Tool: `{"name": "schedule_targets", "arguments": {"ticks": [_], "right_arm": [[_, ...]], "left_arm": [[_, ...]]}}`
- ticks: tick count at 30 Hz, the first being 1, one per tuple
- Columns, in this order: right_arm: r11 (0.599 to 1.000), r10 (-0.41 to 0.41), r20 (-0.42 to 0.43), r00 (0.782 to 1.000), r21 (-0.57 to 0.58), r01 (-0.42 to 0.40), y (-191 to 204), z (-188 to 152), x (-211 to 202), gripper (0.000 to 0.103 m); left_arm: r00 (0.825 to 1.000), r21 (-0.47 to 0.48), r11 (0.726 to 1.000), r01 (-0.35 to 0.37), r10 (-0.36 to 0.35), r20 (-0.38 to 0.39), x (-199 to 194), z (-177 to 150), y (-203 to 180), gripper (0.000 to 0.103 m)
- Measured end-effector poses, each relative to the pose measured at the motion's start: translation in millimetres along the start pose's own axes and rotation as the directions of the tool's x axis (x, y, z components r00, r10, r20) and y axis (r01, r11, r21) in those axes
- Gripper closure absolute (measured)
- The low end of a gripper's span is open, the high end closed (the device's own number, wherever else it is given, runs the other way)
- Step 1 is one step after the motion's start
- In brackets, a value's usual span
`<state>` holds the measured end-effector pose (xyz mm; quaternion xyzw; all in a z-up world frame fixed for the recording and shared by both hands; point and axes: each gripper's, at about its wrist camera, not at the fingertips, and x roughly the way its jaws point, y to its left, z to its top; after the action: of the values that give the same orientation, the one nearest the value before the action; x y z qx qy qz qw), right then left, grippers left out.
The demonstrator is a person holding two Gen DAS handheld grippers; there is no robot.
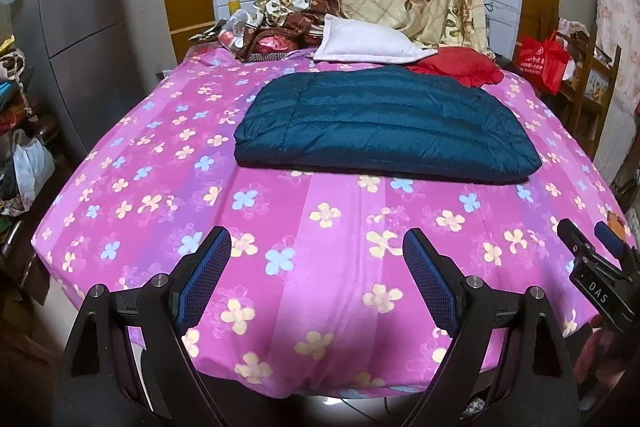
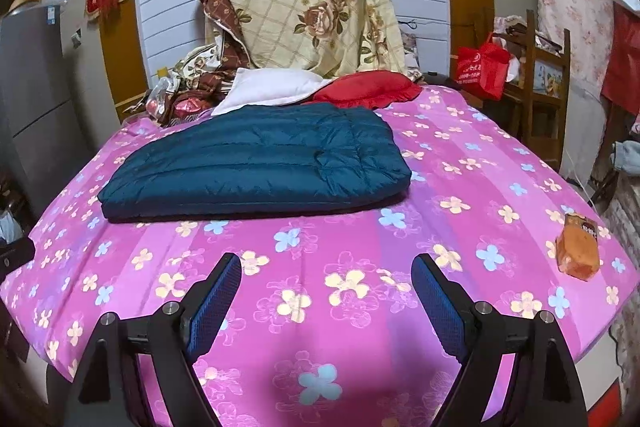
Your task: Fold large clothes
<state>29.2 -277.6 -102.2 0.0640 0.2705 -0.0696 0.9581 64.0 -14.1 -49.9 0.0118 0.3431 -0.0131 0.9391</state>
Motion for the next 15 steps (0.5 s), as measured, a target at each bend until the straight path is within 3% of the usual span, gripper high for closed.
{"name": "schedule_targets", "arguments": {"ticks": [15], "right_arm": [[0.998, -0.016, 0.002, 1.0, -0.062, 0.016, 13.5, -1.7, -5.7, 0.018]], "left_arm": [[0.999, -0.031, 0.999, 0.043, -0.043, 0.017, -7.5, -2.5, 5.8, 0.015]]}}
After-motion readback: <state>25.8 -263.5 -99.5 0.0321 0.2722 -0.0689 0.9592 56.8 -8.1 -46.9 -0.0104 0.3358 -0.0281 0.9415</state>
